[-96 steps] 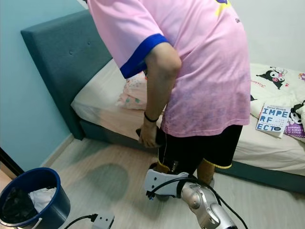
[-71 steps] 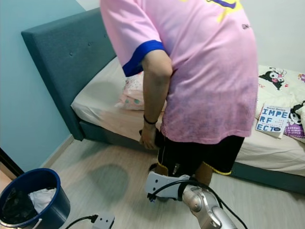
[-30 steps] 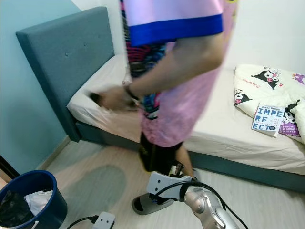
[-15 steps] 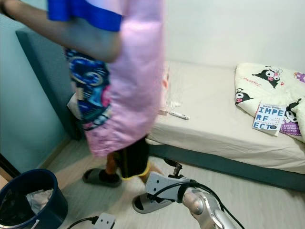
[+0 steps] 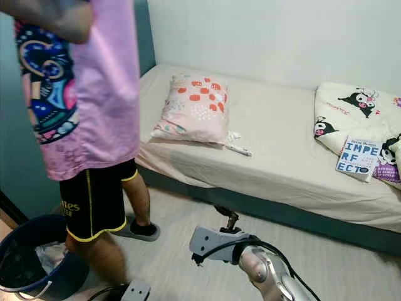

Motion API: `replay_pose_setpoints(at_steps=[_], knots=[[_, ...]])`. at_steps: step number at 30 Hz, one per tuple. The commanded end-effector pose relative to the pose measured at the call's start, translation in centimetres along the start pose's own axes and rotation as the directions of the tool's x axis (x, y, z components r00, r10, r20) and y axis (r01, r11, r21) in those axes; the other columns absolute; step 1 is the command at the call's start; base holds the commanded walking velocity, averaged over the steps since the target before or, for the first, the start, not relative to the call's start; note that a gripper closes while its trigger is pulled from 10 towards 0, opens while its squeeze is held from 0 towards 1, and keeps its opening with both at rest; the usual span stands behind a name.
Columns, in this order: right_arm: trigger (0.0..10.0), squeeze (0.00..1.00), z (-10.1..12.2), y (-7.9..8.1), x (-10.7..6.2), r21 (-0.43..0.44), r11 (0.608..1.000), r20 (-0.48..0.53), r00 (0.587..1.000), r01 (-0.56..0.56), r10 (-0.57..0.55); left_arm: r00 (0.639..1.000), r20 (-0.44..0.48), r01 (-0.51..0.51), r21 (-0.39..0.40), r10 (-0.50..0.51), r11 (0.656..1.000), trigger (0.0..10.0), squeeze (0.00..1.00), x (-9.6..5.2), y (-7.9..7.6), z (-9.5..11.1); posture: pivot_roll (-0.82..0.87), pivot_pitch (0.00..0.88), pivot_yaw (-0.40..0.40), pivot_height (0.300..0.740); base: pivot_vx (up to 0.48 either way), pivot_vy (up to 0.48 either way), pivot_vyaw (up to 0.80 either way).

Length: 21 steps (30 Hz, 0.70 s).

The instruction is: Clean up the room

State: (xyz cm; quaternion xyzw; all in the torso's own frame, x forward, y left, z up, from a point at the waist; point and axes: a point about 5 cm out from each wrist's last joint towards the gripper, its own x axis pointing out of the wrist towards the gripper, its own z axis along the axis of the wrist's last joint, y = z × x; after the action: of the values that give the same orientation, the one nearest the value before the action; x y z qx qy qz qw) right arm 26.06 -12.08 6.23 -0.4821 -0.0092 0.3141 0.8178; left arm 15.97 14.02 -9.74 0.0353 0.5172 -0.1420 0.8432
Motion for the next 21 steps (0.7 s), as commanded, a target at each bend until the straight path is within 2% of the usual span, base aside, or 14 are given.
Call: replay_pose_setpoints(at_steps=[1, 5, 7, 8, 9, 11, 14, 15, 16, 17, 18, 19, 20, 21], knots=[[10.0, 0.51, 0.4, 0.0, 0.0, -0.048, 0.999, 0.021, 1.000, -0.005, 0.006, 1.000, -0.007, 0.000, -0.003, 0.000, 1.000, 10.0, 0.00, 0.0, 0.0, -0.1, -0.22, 0.061, -0.041, 0.740, 0.000, 0.000, 0.00], [10.0, 0.47, 0.1, 0.1, -0.2, 0.020, 1.000, 0.013, 1.000, 0.012, -0.012, 1.000, -0.002, 0.000, 0.000, 0.000, 1.000, 10.0, 0.00, 0.0, -0.1, 0.0, -0.23, 0.059, -0.055, 0.740, 0.000, 0.000, 0.00], [10.0, 0.43, -0.3, -0.3, -0.3, 0.110, 0.992, 0.015, 0.998, 0.064, -0.066, 1.000, 0.004, -0.005, -0.010, 0.005, 1.000, 10.0, 0.00, 0.0, -0.1, 0.0, -0.22, 0.064, -0.058, 0.740, 0.000, 0.000, 0.00], [10.0, 0.40, -0.9, -0.8, -0.1, 0.185, 0.976, -0.020, 0.993, 0.115, -0.113, 1.000, 0.006, -0.007, -0.017, 0.008, 1.000, 10.0, 0.00, 0.0, -0.1, -0.1, -0.21, 0.065, -0.056, 0.740, 0.000, 0.000, 0.00], [10.0, 0.41, -1.8, -1.3, 0.1, 0.270, 0.946, -0.084, 0.983, 0.181, -0.164, 1.000, 0.008, -0.009, -0.023, 0.009, 1.000, 10.0, 0.00, 0.0, 0.0, -0.1, -0.21, 0.066, -0.054, 0.740, 0.000, 0.000, 0.00], [10.0, 0.41, -3.6, -2.1, 0.4, 0.376, 0.881, -0.213, 0.952, 0.287, -0.219, 1.000, 0.009, -0.011, -0.031, 0.011, 0.999, 10.0, 0.00, 0.0, 0.0, -0.2, -0.20, 0.061, -0.049, 0.740, 0.000, 0.000, 0.00], [10.0, 0.41, -4.3, -2.3, 0.4, 0.401, 0.857, -0.262, 0.937, 0.324, -0.231, 1.000, 0.008, -0.012, -0.033, 0.013, 0.999, 10.0, 0.00, 0.0, 0.1, -0.2, -0.20, 0.061, -0.049, 0.740, 0.000, 0.000, 0.00], [10.0, 0.42, -5.4, -2.6, 0.4, 0.448, 0.807, -0.332, 0.910, 0.385, -0.250, 1.000, 0.005, -0.015, -0.035, 0.015, 0.999, 10.0, 0.00, -0.1, 0.1, -0.3, -0.19, 0.064, -0.046, 0.740, 0.000, 0.000, 0.00], [10.0, 0.42, -5.4, -2.6, 0.4, 0.448, 0.807, -0.332, 0.910, 0.385, -0.250, 1.000, 0.005, -0.015, -0.035, 0.015, 0.999, 10.0, 0.00, -0.1, 0.1, -0.3, -0.19, 0.064, -0.046, 0.740, 0.000, 0.000, 0.00], [10.0, 0.41, -7.5, -2.4, 0.5, 0.538, 0.699, -0.462, 0.858, 0.472, -0.224, 1.000, -0.001, -0.022, -0.038, 0.022, 0.999, 10.0, 0.00, -0.1, 0.3, -0.6, -0.17, 0.074, -0.038, 0.740, 0.000, 0.000, 0.00], [10.0, 0.41, -8.1, -2.1, 0.5, 0.581, 0.646, -0.494, 0.845, 0.495, -0.204, 1.000, -0.003, -0.024, -0.039, 0.024, 0.999, 10.0, 0.00, -0.1, 0.3, -0.6, -0.17, 0.074, -0.038, 0.740, 0.000, 0.000, 0.00], [10.0, 0.05, -8.7, -1.1, 0.6, 0.617, 0.626, -0.517, 0.845, 0.477, -0.135, 1.000, 0.000, -0.029, -0.043, 0.029, 0.999, 10.0, 0.00, -0.1, 0.4, -0.7, -0.16, 0.086, -0.039, 0.740, 0.000, 0.000, 0.00], [10.0, 0.05, -8.7, -1.1, 0.6, 0.617, 0.626, -0.517, 0.845, 0.477, -0.135, 1.000, 0.000, -0.029, -0.043, 0.029, 0.999, 10.0, 0.00, -0.1, 0.4, -0.7, -0.16, 0.086, -0.039, 0.740, 0.000, 0.000, 0.00], [10.0, 0.00, -9.4, 0.4, 0.5, 0.640, 0.630, -0.542, 0.840, 0.440, -0.036, 0.999, 0.010, -0.034, -0.061, 0.035, 0.998, 10.0, 0.00, -0.2, 0.4, -0.7, -0.15, 0.091, -0.041, 0.740, 0.000, 0.000, -0.72]])
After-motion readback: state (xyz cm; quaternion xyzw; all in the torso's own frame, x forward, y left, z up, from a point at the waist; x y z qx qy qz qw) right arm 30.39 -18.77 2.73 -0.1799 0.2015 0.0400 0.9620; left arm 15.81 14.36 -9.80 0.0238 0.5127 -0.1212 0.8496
